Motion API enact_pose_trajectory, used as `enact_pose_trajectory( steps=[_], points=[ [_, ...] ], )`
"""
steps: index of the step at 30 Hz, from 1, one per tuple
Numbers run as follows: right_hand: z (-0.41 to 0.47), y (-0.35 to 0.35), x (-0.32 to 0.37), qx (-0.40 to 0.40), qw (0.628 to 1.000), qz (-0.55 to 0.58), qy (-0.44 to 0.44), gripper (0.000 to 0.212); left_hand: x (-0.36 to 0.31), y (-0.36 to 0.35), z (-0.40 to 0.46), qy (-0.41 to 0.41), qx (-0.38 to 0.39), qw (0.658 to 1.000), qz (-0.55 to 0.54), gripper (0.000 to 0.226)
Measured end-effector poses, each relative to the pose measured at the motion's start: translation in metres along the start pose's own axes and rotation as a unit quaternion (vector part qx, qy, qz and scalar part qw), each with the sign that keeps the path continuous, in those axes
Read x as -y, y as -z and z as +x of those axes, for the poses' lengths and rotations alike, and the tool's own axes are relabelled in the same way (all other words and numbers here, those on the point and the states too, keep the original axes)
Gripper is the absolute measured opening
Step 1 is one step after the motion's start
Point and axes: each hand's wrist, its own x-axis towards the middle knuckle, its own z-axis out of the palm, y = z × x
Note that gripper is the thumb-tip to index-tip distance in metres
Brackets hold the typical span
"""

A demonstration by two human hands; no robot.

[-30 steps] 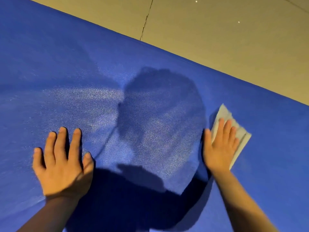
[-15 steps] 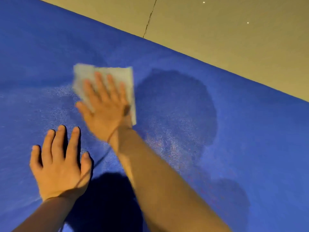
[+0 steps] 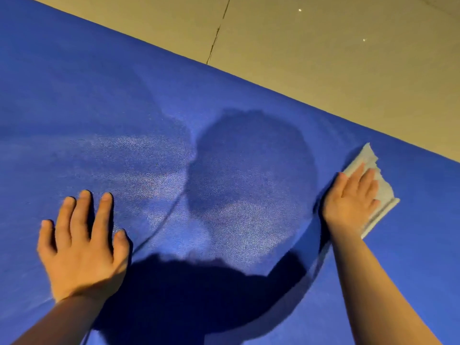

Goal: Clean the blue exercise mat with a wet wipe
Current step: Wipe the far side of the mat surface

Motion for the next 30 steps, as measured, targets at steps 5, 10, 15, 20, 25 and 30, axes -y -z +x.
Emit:
enact_pose_trajectory(
  steps=[5, 10, 15, 20, 25, 30],
  points=[
    [-0.075, -0.033, 0.12, -0.048, 0.991, -0.023, 0.125, 0.064, -0.005, 0.002, 0.0, 0.002, -0.01, 1.0, 0.007, 0.061],
    [-0.152, -0.064, 0.238, 0.107, 0.871, 0.031, 0.479, 0.054, -0.002, 0.002, 0.001, -0.012, -0.01, 1.0, 0.021, 0.061],
    [-0.097, -0.067, 0.277, 0.116, 0.704, 0.007, 0.701, 0.055, 0.001, 0.0, 0.003, -0.024, -0.016, 0.999, 0.041, 0.06],
    [-0.038, -0.053, 0.284, 0.067, 0.858, -0.09, 0.502, 0.068, 0.002, 0.001, 0.001, -0.022, -0.01, 0.999, 0.047, 0.06],
    [-0.125, -0.079, 0.264, 0.04, 0.815, -0.037, 0.577, 0.06, 0.001, 0.003, 0.003, -0.015, -0.001, 0.999, 0.044, 0.059],
    [-0.165, -0.074, 0.196, 0.101, 0.763, 0.015, 0.639, 0.059, -0.001, 0.006, 0.002, -0.006, 0.007, 0.999, 0.033, 0.059]
  ],
)
